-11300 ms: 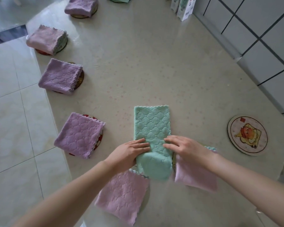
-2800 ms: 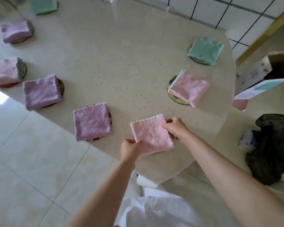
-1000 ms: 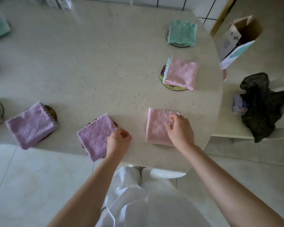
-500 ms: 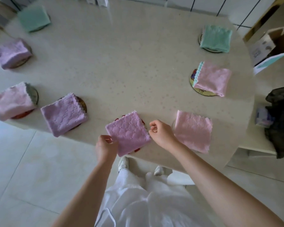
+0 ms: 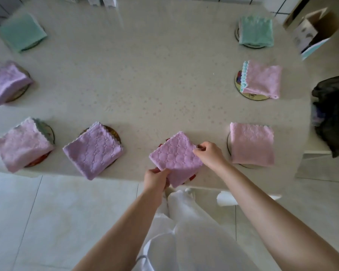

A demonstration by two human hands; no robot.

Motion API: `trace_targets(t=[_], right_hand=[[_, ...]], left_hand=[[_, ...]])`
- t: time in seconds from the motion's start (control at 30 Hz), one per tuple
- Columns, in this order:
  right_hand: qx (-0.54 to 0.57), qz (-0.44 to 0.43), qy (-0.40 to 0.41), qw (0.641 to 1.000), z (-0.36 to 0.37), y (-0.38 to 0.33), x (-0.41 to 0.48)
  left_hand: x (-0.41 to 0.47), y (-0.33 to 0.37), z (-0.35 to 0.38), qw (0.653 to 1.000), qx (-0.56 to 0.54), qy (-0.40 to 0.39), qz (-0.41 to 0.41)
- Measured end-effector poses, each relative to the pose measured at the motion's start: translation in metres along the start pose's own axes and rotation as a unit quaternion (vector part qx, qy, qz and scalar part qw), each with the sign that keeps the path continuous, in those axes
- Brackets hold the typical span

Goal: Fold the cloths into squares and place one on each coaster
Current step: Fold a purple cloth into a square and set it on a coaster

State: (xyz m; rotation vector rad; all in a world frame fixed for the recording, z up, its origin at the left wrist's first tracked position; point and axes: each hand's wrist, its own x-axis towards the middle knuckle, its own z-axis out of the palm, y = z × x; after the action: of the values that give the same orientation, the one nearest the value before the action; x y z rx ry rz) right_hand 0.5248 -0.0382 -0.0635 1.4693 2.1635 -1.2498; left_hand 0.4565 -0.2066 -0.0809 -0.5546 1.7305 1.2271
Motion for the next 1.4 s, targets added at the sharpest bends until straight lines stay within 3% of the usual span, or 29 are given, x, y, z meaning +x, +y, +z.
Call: trace_targets(t=[0.3,0.5,0.6,0.77,1.0,1.17,1.3,1.4], right_hand=[[0.146,0.015,0.005,0.989,0.013,0.023,-0.024],[0.222,0.062,-0.017,0.973,0.029,0.036,-0.034],[0.191,0.054,-0.007,0.98,0.034,0.038,-0.033],[0.044,0.013,0.032,0.998,0.029,0.035,-0.034],[-0.079,-0.017,0.093,0.992,0.018,0.024,-0.032],[-0.084,-0.104,0.121,0.984,0.026,-0.012,-0.026],[-0.056,-0.17,0.084,0.98,0.051,-0.049,-0.021],[-0.037,-0.199,0.061,0.977,0.078,-0.077,-0.019]], left_hand=[[0.001,0.028,-0.014,0.971,0.159,0.028,0.175],[0.013,0.038,-0.018,0.952,0.237,0.034,0.19],[0.017,0.035,-0.021,0.947,0.26,0.055,0.182],[0.018,0.028,-0.027,0.943,0.272,0.072,0.175],[0.023,0.022,-0.05,0.941,0.284,0.078,0.168],[0.026,0.029,-0.08,0.945,0.251,0.11,0.178],[0.029,0.038,-0.114,0.927,0.25,0.157,0.229],[0.037,0.043,-0.146,0.933,0.212,0.169,0.235]])
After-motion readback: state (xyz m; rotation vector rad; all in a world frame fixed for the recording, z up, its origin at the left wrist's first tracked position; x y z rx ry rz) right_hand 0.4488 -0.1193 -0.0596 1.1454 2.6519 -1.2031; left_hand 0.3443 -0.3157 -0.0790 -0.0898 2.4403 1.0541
